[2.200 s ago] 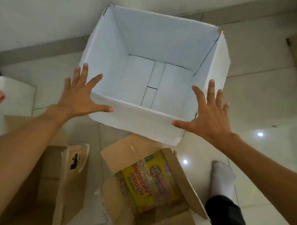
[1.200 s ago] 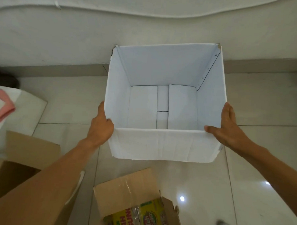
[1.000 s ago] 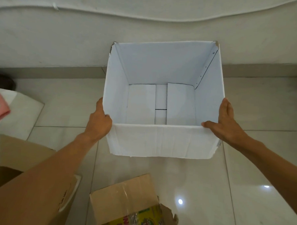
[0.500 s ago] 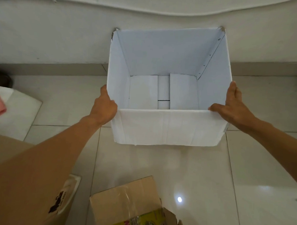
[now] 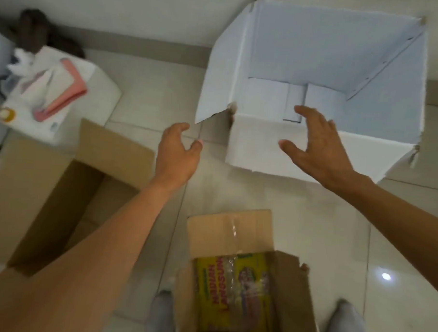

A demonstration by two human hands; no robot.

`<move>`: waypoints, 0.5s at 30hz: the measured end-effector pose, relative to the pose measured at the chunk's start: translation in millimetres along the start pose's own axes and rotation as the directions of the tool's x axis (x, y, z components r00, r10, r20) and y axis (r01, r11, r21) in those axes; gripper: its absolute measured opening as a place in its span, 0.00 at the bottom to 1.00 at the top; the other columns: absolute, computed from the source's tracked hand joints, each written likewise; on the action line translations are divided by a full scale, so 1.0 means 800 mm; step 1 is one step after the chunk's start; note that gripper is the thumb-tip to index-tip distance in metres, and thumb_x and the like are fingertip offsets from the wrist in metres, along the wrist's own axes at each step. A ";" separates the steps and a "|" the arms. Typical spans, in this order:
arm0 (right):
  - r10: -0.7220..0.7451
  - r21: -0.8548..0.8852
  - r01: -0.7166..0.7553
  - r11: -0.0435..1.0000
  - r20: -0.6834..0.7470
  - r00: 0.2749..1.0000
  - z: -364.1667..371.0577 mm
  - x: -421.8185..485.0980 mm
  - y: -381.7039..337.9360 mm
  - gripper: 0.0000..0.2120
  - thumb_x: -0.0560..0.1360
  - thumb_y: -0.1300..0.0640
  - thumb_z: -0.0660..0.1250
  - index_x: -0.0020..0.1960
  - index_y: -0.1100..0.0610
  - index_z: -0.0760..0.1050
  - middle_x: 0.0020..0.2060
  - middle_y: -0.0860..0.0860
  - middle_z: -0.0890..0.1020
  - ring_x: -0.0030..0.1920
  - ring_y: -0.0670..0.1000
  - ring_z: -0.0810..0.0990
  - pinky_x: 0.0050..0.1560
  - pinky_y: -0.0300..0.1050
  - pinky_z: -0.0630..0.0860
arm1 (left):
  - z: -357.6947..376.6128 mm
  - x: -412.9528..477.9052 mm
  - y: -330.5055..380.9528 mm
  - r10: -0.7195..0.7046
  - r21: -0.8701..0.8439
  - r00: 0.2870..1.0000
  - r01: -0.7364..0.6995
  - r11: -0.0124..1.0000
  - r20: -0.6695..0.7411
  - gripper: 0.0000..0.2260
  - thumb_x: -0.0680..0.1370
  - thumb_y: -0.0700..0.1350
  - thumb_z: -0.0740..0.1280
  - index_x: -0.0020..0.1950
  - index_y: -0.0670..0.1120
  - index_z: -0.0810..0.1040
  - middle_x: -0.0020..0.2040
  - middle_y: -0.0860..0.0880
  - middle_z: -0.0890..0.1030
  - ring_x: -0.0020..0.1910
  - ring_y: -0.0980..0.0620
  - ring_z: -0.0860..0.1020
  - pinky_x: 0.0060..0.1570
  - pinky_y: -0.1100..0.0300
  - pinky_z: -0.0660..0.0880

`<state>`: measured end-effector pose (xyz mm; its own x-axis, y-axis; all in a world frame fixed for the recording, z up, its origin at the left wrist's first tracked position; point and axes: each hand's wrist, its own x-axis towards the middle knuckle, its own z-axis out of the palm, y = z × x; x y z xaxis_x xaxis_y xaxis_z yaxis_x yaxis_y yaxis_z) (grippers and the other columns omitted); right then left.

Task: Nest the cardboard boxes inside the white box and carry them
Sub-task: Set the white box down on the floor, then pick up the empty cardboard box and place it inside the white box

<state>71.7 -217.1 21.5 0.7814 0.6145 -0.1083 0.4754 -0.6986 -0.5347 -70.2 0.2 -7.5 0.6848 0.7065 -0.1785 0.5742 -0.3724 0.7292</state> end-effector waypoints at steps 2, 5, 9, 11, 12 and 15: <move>-0.037 0.043 0.034 0.998 0.079 0.996 0.033 -0.008 -0.053 0.31 0.75 0.50 0.66 0.73 0.56 0.59 0.72 0.55 0.67 0.71 0.56 0.65 0.73 0.55 0.58 | -0.035 -0.029 -0.035 -0.067 -0.034 0.998 0.066 0.997 -0.020 0.18 0.76 0.46 0.66 0.66 0.47 0.70 0.65 0.48 0.72 0.62 0.56 0.68 0.60 0.64 0.62; -0.078 0.062 0.068 0.996 0.170 0.982 0.082 -0.019 -0.115 0.30 0.75 0.48 0.66 0.72 0.56 0.61 0.70 0.56 0.69 0.67 0.57 0.70 0.66 0.50 0.66 | -0.083 -0.067 -0.090 -0.160 -0.089 0.987 0.161 0.983 0.023 0.18 0.77 0.46 0.66 0.66 0.48 0.70 0.62 0.45 0.76 0.61 0.43 0.74 0.61 0.52 0.71; -0.090 0.065 0.076 0.995 0.246 0.965 0.160 -0.028 -0.193 0.29 0.74 0.46 0.66 0.71 0.54 0.62 0.68 0.55 0.71 0.65 0.56 0.72 0.61 0.50 0.69 | -0.147 -0.115 -0.165 -0.157 -0.020 0.984 0.156 0.988 -0.082 0.14 0.76 0.45 0.67 0.62 0.50 0.73 0.64 0.52 0.71 0.66 0.52 0.69 0.63 0.58 0.66; -0.074 0.068 0.058 0.996 0.276 0.958 0.197 -0.029 -0.228 0.29 0.74 0.45 0.66 0.71 0.53 0.61 0.69 0.55 0.70 0.64 0.56 0.72 0.61 0.51 0.70 | -0.176 -0.138 -0.200 -0.164 0.040 0.979 0.170 0.985 -0.124 0.14 0.76 0.45 0.67 0.61 0.48 0.75 0.67 0.47 0.70 0.68 0.51 0.67 0.66 0.54 0.65; -0.073 0.064 0.057 0.996 0.290 0.954 0.214 -0.027 -0.244 0.30 0.74 0.45 0.66 0.71 0.53 0.61 0.69 0.56 0.70 0.64 0.56 0.72 0.61 0.52 0.70 | -0.190 -0.149 -0.218 -0.188 0.072 0.971 0.200 0.977 -0.147 0.14 0.76 0.45 0.68 0.61 0.47 0.75 0.68 0.46 0.69 0.68 0.50 0.66 0.67 0.52 0.65; -0.060 0.051 0.048 0.998 0.286 0.956 0.251 -0.013 -0.285 0.32 0.73 0.47 0.67 0.72 0.55 0.59 0.70 0.58 0.67 0.65 0.59 0.71 0.62 0.52 0.69 | -0.230 -0.176 -0.268 -0.288 0.151 0.930 0.326 0.933 -0.228 0.16 0.74 0.46 0.69 0.62 0.47 0.75 0.71 0.44 0.67 0.70 0.46 0.64 0.67 0.44 0.63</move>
<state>-125.5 9.4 -23.6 0.6027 0.7347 -0.3113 0.4906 -0.6488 -0.5817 -372.2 91.2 -17.3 0.3690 0.9017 -0.2255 0.8269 -0.2077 0.5226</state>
